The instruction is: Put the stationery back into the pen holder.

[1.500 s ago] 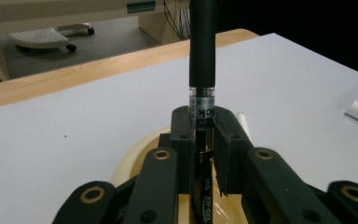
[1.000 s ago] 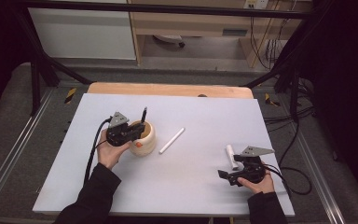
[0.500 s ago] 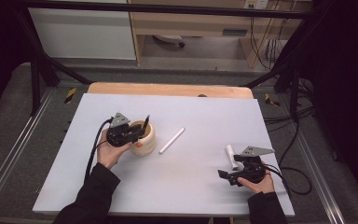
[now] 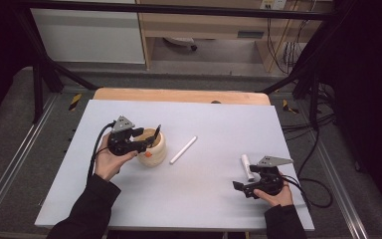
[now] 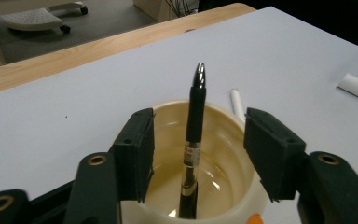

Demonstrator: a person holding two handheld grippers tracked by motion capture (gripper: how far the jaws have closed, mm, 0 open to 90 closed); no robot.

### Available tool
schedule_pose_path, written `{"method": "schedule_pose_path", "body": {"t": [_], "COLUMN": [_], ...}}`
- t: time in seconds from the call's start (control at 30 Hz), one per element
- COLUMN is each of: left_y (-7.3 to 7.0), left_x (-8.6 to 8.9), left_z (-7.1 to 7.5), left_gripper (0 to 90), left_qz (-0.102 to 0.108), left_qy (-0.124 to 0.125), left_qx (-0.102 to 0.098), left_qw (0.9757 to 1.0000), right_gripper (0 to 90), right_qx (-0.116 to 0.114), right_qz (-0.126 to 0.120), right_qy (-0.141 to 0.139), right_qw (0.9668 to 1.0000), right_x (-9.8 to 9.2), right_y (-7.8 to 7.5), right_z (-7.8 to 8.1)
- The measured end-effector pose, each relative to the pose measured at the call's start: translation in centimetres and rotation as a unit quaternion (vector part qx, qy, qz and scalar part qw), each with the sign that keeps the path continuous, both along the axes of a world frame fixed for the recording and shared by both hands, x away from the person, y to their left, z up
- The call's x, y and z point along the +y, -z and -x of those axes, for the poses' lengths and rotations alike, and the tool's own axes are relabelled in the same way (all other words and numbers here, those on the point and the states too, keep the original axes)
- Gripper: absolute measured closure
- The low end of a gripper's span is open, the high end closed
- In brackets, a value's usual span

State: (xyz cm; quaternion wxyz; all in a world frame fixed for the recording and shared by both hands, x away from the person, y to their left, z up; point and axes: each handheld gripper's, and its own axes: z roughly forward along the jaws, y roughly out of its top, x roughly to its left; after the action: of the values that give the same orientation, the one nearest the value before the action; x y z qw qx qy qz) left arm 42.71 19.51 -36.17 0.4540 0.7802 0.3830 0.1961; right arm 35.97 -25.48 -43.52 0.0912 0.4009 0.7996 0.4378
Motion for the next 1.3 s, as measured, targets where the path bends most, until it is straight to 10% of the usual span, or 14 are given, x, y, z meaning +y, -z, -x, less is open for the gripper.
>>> {"method": "schedule_pose_path", "body": {"t": [0.47,1.3], "left_y": [-0.3,-1.0], "left_x": [-0.1,-6.6], "left_z": [1.6,4.4], "left_gripper": [12.3,8.2], "left_qz": [-0.051,-0.099], "left_qy": [0.020,0.087], "left_qx": [0.036,0.031], "left_qw": [0.9978,0.9908], "right_gripper": [0.9,0.9], "right_qx": [0.001,0.003], "right_qz": [-0.002,-0.003], "right_qy": [0.000,-0.002], "right_qw": [1.0000,1.0000], "right_x": [0.0,0.0], "right_y": [-0.1,0.0], "right_z": [0.0,0.0]}}
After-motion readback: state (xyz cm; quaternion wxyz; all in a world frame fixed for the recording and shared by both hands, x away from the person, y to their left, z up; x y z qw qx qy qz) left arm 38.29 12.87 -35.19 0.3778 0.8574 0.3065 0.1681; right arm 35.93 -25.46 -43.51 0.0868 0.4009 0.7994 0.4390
